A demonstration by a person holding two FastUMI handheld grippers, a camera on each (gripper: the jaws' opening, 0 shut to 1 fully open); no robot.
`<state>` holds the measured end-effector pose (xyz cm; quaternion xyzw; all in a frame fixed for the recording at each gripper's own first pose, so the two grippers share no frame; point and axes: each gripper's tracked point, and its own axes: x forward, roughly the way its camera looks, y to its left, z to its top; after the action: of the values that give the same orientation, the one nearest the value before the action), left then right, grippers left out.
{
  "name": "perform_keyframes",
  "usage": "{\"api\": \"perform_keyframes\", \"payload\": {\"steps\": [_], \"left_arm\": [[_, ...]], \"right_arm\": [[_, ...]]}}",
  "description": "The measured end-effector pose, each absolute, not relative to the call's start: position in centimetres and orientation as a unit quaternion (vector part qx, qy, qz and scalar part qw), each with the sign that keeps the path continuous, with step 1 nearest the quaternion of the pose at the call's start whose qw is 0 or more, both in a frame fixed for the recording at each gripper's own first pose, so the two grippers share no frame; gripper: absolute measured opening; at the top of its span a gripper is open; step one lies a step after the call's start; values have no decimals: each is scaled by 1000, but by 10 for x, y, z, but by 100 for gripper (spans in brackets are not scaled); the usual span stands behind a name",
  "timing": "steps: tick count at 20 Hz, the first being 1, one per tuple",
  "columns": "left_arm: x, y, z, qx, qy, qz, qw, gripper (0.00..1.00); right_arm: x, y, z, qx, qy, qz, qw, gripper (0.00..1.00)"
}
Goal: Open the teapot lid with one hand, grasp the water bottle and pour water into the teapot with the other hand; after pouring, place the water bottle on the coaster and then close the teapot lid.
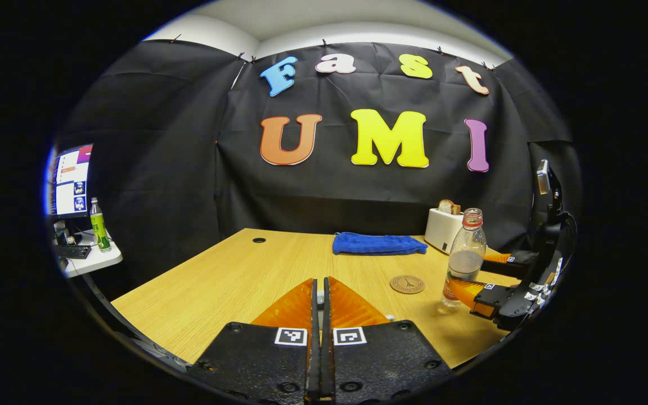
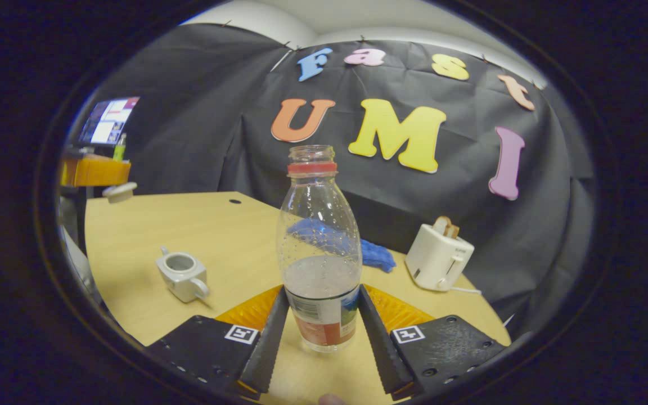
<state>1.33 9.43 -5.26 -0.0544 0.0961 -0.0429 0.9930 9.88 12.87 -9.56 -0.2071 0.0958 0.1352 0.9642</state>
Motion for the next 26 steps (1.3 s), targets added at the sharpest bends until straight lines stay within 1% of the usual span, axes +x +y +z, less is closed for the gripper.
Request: {"api": "perform_keyframes", "payload": {"steps": [2,7,9,12,14,18,21,26], "left_arm": [[13,97,-52,-56,95,-43,993,3],[12,104,-49,-50,92,-40,994,3],[12,108,-49,-48,92,-39,994,3],[12,114,-49,-49,92,-35,994,3],[12,119,-50,-48,93,-31,994,3],[13,125,-52,-48,96,-27,994,3],[12,128,-54,-45,100,-27,994,3],[11,131,-54,-47,102,-29,993,3]], "right_arm": [[108,127,-98,-271,92,127,950,71],[122,137,-106,-396,81,128,906,71],[125,141,-110,-439,70,129,887,72],[132,148,-113,-489,51,130,861,72],[133,155,-111,-530,30,128,838,72],[130,169,-120,-584,4,146,798,72],[132,176,-111,-633,-36,137,761,72],[132,185,-105,-686,-72,134,712,71]]}}
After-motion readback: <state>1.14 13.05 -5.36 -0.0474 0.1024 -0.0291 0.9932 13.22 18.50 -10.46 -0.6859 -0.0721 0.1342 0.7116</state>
